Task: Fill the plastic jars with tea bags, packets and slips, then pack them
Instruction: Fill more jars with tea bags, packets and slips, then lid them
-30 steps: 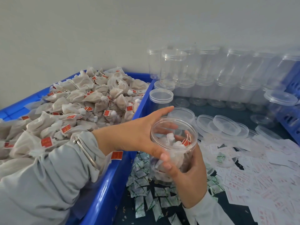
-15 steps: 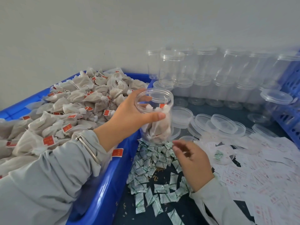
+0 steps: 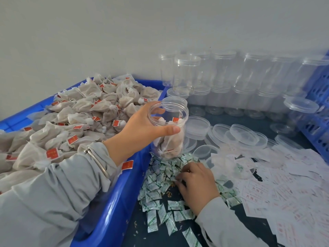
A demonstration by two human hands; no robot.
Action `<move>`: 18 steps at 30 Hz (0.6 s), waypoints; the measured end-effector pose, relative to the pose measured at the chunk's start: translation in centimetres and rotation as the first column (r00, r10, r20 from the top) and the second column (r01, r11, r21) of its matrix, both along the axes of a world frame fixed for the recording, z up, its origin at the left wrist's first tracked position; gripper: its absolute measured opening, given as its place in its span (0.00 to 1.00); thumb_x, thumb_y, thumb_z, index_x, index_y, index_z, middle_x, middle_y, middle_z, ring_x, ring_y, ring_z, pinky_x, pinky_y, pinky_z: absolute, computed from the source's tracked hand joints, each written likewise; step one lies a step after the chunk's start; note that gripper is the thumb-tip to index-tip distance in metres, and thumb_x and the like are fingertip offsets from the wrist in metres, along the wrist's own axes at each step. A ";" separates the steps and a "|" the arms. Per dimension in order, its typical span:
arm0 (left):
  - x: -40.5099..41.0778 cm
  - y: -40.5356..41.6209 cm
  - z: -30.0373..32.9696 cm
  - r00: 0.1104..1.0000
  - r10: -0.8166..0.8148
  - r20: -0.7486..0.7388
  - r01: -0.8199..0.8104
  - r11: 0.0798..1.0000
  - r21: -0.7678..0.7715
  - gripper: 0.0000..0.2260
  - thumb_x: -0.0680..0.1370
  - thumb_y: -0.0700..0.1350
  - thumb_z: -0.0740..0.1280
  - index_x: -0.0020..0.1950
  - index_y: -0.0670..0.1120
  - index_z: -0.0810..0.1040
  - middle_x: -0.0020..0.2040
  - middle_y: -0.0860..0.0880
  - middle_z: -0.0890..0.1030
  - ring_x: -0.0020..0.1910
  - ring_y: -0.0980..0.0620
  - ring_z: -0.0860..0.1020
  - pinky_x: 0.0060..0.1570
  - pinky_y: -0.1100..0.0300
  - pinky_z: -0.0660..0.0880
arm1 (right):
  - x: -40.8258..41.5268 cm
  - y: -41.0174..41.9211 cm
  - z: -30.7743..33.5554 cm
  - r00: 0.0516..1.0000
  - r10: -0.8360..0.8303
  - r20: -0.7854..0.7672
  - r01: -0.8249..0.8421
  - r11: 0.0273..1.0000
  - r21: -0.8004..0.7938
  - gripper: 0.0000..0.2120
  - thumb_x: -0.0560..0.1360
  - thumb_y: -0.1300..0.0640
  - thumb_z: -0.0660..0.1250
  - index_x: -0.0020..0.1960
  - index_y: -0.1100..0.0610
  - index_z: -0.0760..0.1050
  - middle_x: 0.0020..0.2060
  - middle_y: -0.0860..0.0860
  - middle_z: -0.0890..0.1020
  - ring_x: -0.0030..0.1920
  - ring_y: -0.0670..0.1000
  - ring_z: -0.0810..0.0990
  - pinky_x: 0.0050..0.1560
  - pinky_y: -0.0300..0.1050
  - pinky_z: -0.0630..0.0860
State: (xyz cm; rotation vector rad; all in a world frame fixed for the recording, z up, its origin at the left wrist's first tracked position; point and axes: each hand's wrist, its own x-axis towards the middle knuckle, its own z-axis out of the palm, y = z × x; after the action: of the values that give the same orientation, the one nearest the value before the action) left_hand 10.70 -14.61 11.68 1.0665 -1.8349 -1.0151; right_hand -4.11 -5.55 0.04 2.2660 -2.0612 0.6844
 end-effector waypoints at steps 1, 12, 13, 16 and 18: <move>0.0 0.0 0.0 1.000 -0.002 0.010 0.002 1.000 -0.002 0.30 0.56 0.59 0.80 0.52 0.64 0.69 0.56 0.59 0.77 0.56 0.61 0.76 0.54 0.65 0.72 | -0.1 0.0 0.1 0.999 0.008 0.032 -0.008 1.000 0.011 0.06 0.71 0.54 0.73 0.46 0.54 0.85 0.44 0.51 0.81 0.49 0.58 0.78 0.49 0.53 0.73; -0.4 1.2 0.4 0.988 -0.001 0.154 0.013 0.997 -0.076 0.39 0.51 0.65 0.73 0.60 0.62 0.66 0.56 0.64 0.75 0.55 0.67 0.73 0.52 0.67 0.70 | -2.8 0.2 2.6 0.839 -0.182 0.512 0.329 0.920 -0.212 0.04 0.76 0.62 0.68 0.46 0.59 0.82 0.34 0.42 0.75 0.36 0.40 0.73 0.37 0.28 0.65; -0.5 1.4 0.4 0.984 -0.014 0.178 0.032 0.995 -0.094 0.40 0.51 0.67 0.73 0.60 0.62 0.66 0.56 0.64 0.74 0.55 0.68 0.72 0.51 0.68 0.69 | -3.4 0.2 3.1 0.808 -0.205 0.552 0.374 0.903 -0.211 0.05 0.76 0.60 0.67 0.47 0.58 0.82 0.34 0.41 0.75 0.36 0.37 0.72 0.34 0.27 0.65; -0.8 2.2 0.5 0.971 -0.072 0.227 0.099 0.989 -0.109 0.40 0.50 0.70 0.71 0.60 0.65 0.65 0.57 0.65 0.74 0.55 0.69 0.72 0.52 0.69 0.69 | -4.6 0.8 5.6 0.746 -0.152 0.649 0.439 0.844 -0.307 0.05 0.76 0.56 0.67 0.49 0.54 0.81 0.37 0.47 0.80 0.37 0.37 0.73 0.35 0.27 0.68; -1.0 2.6 0.6 0.957 -0.125 0.260 0.155 0.983 -0.097 0.38 0.50 0.71 0.70 0.58 0.68 0.64 0.56 0.67 0.73 0.56 0.71 0.72 0.53 0.70 0.69 | -4.5 1.4 7.9 0.791 -0.013 0.611 0.387 0.785 -0.484 0.03 0.77 0.54 0.67 0.49 0.51 0.78 0.36 0.43 0.79 0.37 0.36 0.76 0.40 0.24 0.69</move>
State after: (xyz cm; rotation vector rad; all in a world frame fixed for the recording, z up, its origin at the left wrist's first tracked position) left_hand 9.73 -11.99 12.32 1.0451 -2.1753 -0.8712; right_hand -8.56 -4.17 7.94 1.5418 -1.8328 1.8773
